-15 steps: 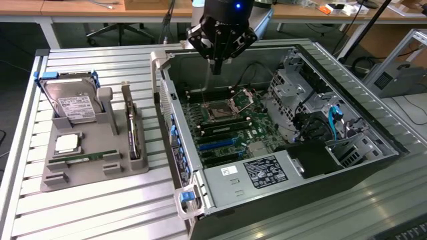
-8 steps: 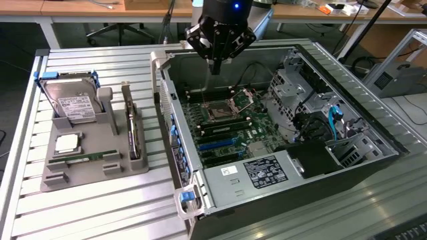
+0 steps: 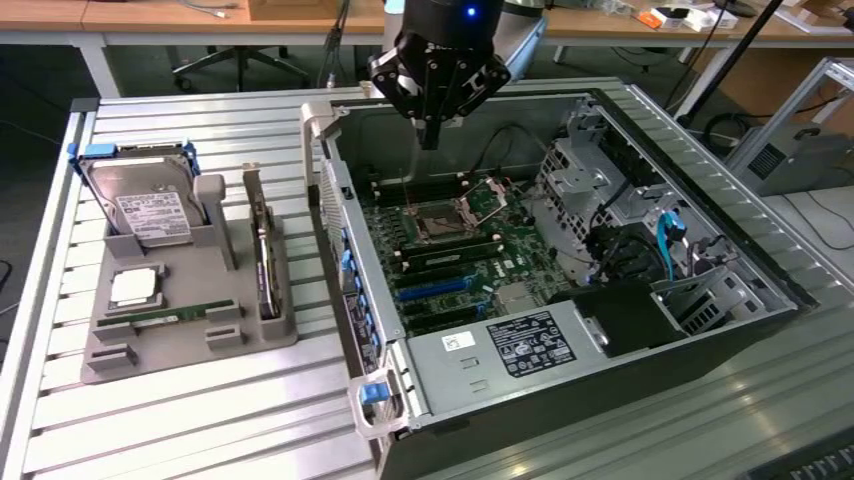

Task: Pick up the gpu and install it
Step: 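Reach for the gpu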

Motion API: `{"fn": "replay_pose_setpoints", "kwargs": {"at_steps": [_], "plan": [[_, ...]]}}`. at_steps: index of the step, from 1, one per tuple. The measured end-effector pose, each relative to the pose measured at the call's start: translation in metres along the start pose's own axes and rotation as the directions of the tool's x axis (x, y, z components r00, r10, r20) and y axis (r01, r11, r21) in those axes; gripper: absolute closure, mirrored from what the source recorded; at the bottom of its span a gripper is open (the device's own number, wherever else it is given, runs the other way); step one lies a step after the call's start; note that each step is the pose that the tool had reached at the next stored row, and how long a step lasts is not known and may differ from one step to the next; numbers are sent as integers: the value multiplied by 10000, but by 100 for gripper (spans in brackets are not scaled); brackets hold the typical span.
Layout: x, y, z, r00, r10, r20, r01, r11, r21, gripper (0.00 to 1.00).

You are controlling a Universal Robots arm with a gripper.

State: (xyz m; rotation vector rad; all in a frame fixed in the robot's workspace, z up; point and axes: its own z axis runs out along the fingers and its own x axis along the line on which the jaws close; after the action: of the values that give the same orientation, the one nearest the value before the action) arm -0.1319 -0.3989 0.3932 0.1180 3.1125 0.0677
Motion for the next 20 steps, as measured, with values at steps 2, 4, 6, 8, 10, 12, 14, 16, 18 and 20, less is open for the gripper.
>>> {"fn": "replay_pose_setpoints", "kwargs": {"at_steps": [2, 4, 6, 8, 10, 12, 14, 16, 18, 20], "plan": [[5, 0, 0, 10000, 0, 0, 0, 10000, 0, 89], [8, -1, 0, 10000, 0, 0, 0, 10000, 0, 89], [12, -1, 0, 10000, 0, -1, 0, 10000, 0, 89], [14, -1, 0, 10000, 0, 0, 0, 10000, 0, 89], [17, -1, 0, 10000, 0, 0, 0, 10000, 0, 89], [22, -2, 0, 10000, 0, 0, 0, 10000, 0, 89], [26, -2, 0, 10000, 0, 0, 0, 10000, 0, 89], [28, -2, 1, 10000, 0, 0, 0, 10000, 0, 89], [30, -2, 1, 10000, -1, 0, 1, 10000, 0, 89], [39, -3, 1, 10000, 1, 0, -1, 10000, 0, 89]]}}
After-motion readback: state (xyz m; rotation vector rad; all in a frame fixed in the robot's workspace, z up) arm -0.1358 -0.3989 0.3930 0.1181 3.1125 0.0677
